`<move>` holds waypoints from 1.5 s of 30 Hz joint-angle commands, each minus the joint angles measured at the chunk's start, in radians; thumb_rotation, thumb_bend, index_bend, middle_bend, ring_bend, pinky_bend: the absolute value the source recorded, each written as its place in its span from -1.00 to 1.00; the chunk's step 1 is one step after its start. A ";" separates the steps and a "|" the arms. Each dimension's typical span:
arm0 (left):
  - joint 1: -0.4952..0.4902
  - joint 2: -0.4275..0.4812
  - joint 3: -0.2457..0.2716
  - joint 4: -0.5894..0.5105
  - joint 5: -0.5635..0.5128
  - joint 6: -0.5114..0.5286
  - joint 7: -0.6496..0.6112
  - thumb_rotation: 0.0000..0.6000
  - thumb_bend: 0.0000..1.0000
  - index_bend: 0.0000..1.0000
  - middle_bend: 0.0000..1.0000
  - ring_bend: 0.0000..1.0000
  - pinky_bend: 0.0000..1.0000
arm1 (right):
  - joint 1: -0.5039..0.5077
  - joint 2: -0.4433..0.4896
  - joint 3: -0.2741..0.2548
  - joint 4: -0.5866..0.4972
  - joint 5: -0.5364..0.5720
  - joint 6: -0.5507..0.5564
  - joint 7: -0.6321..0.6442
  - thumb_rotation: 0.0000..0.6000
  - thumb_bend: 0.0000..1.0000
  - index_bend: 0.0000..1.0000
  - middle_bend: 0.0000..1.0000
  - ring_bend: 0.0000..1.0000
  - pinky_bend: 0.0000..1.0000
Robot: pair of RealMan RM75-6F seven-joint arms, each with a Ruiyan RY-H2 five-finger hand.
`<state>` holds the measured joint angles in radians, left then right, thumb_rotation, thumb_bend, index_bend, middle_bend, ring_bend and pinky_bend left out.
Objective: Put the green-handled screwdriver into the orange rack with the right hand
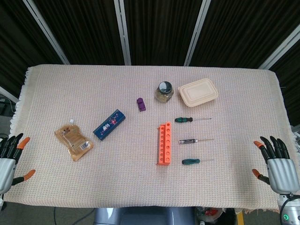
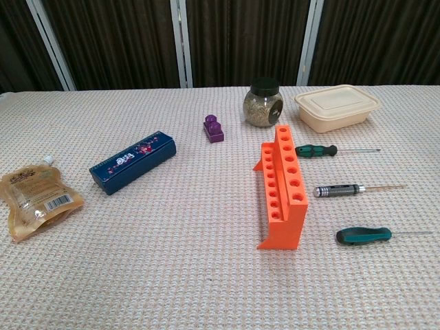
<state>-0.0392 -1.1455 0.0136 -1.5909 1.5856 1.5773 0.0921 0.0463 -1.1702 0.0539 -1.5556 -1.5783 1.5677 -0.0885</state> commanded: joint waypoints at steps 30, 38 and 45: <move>0.010 0.074 -0.003 -0.069 0.046 0.027 0.017 1.00 -0.80 -0.72 -1.00 -1.00 -1.00 | 0.061 0.003 -0.006 -0.038 -0.061 -0.067 -0.045 1.00 -0.59 -0.35 -0.80 -1.00 -0.84; -0.006 0.091 -0.010 -0.080 0.044 0.002 0.023 1.00 -0.80 -0.71 -1.00 -1.00 -1.00 | 0.133 -0.019 0.034 -0.153 0.010 -0.187 -0.233 1.00 -0.49 -0.25 -0.75 -1.00 -0.84; -0.025 0.099 -0.024 -0.085 0.029 -0.023 0.032 1.00 -0.80 -0.70 -1.00 -1.00 -1.00 | 0.207 -0.071 0.053 -0.195 0.081 -0.307 -0.380 1.00 -0.46 -0.21 -0.74 -1.00 -0.84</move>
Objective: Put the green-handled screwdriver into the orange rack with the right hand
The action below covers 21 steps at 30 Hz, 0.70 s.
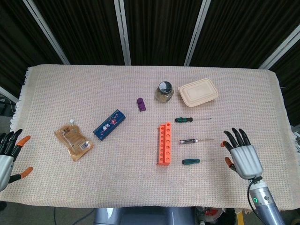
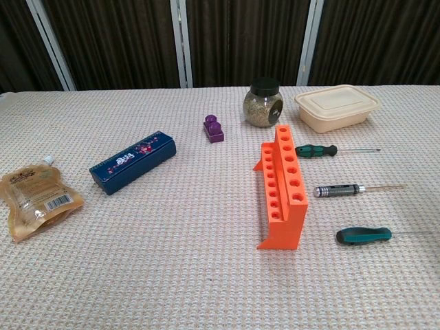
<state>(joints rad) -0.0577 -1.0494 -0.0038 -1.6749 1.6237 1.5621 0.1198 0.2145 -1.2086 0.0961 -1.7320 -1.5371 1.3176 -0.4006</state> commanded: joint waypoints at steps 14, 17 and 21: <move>-0.050 0.019 -0.027 -0.009 -0.044 -0.076 -0.001 1.00 -0.80 -0.69 -1.00 -1.00 -1.00 | 0.128 -0.245 -0.005 0.042 0.228 -0.184 -0.335 1.00 -0.33 -0.12 -0.70 -1.00 -1.00; -0.055 0.018 -0.030 -0.007 -0.049 -0.080 -0.002 1.00 -0.80 -0.69 -1.00 -1.00 -1.00 | 0.137 -0.269 -0.013 0.055 0.251 -0.192 -0.363 1.00 -0.30 -0.13 -0.70 -1.00 -1.00; -0.059 0.018 -0.033 -0.004 -0.046 -0.079 -0.005 1.00 -0.80 -0.69 -1.00 -1.00 -1.00 | 0.150 -0.299 -0.033 0.075 0.275 -0.205 -0.423 1.00 -0.30 -0.13 -0.70 -1.00 -1.00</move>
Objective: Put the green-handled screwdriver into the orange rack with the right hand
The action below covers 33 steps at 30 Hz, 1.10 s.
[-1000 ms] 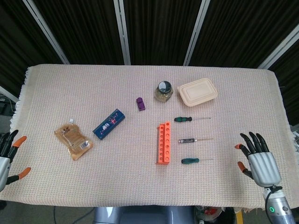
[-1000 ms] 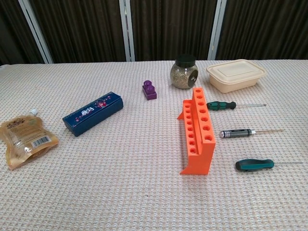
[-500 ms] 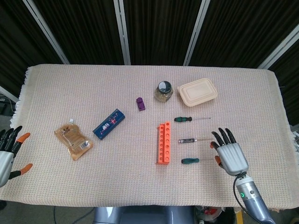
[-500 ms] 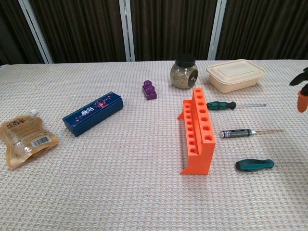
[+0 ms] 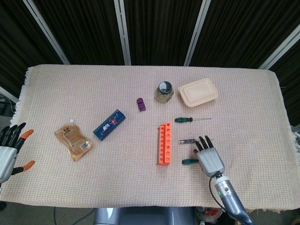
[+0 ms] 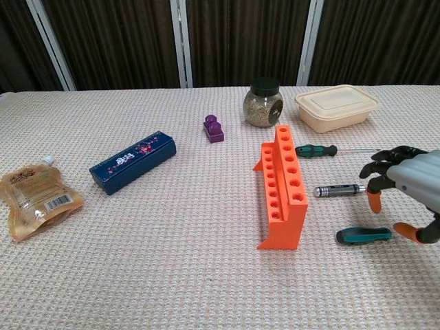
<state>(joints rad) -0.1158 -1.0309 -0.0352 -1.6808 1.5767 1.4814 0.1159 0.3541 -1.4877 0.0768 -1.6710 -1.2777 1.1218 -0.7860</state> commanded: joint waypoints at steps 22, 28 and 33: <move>-0.015 -0.008 -0.010 0.030 -0.032 -0.016 -0.031 1.00 -0.80 -0.69 -1.00 -1.00 -1.00 | 0.085 -0.132 -0.035 0.041 0.120 -0.004 -0.204 1.00 -0.28 -0.17 -0.72 -1.00 -1.00; -0.019 -0.012 -0.011 0.034 -0.037 -0.020 -0.034 1.00 -0.80 -0.70 -1.00 -1.00 -1.00 | 0.100 -0.135 -0.044 0.011 0.119 0.011 -0.230 1.00 -0.26 -0.16 -0.72 -1.00 -1.00; -0.019 -0.011 -0.012 0.035 -0.045 -0.023 -0.033 1.00 -0.80 -0.70 -1.00 -1.00 -1.00 | 0.107 -0.144 -0.051 0.012 0.133 0.010 -0.241 1.00 -0.26 -0.17 -0.72 -1.00 -1.00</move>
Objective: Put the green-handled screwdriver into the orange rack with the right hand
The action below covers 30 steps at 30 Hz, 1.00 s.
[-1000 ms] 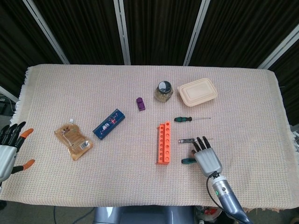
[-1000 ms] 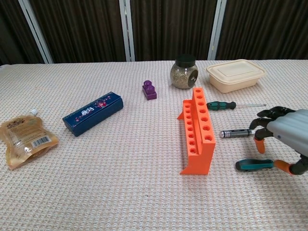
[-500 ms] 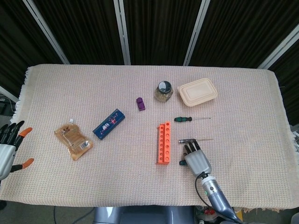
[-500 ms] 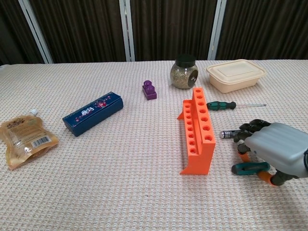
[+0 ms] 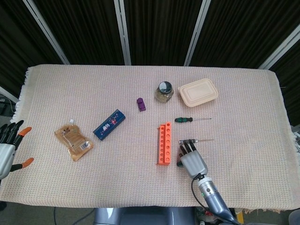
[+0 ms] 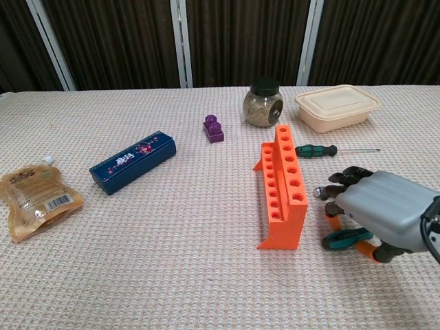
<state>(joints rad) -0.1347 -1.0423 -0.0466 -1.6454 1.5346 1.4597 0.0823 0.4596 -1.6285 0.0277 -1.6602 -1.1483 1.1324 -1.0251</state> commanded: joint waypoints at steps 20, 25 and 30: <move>-0.007 0.003 0.002 0.002 -0.007 -0.012 -0.011 1.00 -0.80 -0.70 -1.00 -1.00 -1.00 | 0.014 0.124 0.077 -0.160 -0.022 0.045 0.183 1.00 -0.08 0.15 -0.63 -1.00 -1.00; -0.013 0.008 0.003 -0.009 0.008 -0.011 0.004 1.00 -0.80 -0.70 -1.00 -1.00 -1.00 | 0.014 0.275 0.153 -0.311 0.071 -0.043 0.410 1.00 -0.08 0.15 -0.63 -1.00 -1.00; -0.018 0.014 0.007 -0.032 0.033 -0.004 0.033 1.00 -0.80 -0.70 -1.00 -1.00 -1.00 | 0.021 0.434 0.238 -0.394 0.146 -0.190 0.684 1.00 -0.07 0.15 -0.62 -1.00 -1.00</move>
<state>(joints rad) -0.1511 -1.0307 -0.0417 -1.6719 1.5623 1.4537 0.1099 0.4750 -1.3252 0.1875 -1.9693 -1.0721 1.0602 -0.5324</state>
